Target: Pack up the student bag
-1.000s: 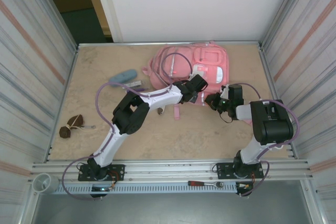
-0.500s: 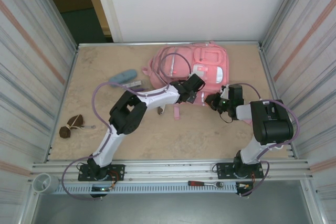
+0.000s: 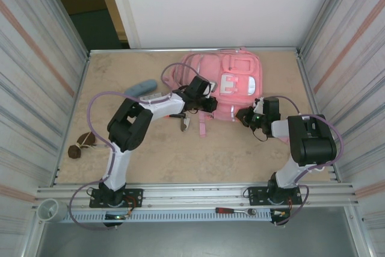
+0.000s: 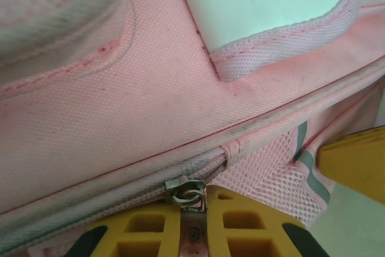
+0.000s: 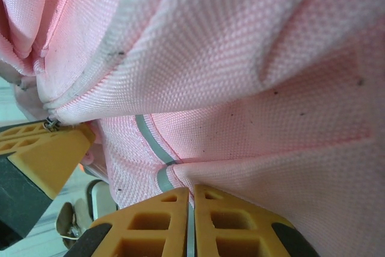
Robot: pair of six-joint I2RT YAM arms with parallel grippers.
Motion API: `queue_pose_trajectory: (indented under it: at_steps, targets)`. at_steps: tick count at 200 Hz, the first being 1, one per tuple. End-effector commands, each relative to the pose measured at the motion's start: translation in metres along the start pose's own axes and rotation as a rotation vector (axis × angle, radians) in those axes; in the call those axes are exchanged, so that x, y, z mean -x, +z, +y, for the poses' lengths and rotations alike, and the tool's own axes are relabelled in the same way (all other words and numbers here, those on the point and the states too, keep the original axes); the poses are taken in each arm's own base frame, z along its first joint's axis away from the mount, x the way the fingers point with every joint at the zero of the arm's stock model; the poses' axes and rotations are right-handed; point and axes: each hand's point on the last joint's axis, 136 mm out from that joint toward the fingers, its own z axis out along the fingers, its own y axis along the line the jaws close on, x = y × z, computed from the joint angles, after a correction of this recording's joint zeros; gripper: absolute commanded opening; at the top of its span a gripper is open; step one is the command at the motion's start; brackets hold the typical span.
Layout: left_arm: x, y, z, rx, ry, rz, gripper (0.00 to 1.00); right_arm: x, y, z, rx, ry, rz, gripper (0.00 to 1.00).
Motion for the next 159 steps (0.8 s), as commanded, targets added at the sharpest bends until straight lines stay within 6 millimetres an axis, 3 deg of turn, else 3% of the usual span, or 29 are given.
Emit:
queue_pose_trajectory:
  at_steps: [1,37,77,108,137,159]
  targets:
    - [0.019,-0.024,-0.004,0.007,0.006,-0.050,0.00,-0.004,-0.006,-0.025,-0.091,0.045,0.002,0.10]
    - [0.015,-0.027,0.009,0.168,0.112,-0.033,0.00,0.005,-0.015,0.002,-0.045,-0.045,-0.022,0.16]
    - [0.017,-0.033,0.006,0.221,0.211,-0.064,0.00,0.005,-0.025,0.040,-0.128,-0.269,-0.044,0.33]
    - [0.017,-0.033,-0.005,0.186,0.262,-0.092,0.00,0.010,-0.022,0.065,-0.204,-0.443,-0.073,0.44]
    - [0.020,-0.036,-0.014,0.131,0.262,-0.104,0.00,0.028,-0.025,0.077,-0.278,-0.688,-0.136,0.47]
    - [0.023,-0.041,-0.016,0.080,0.241,-0.115,0.00,0.026,-0.022,0.087,-0.264,-0.874,-0.145,0.49]
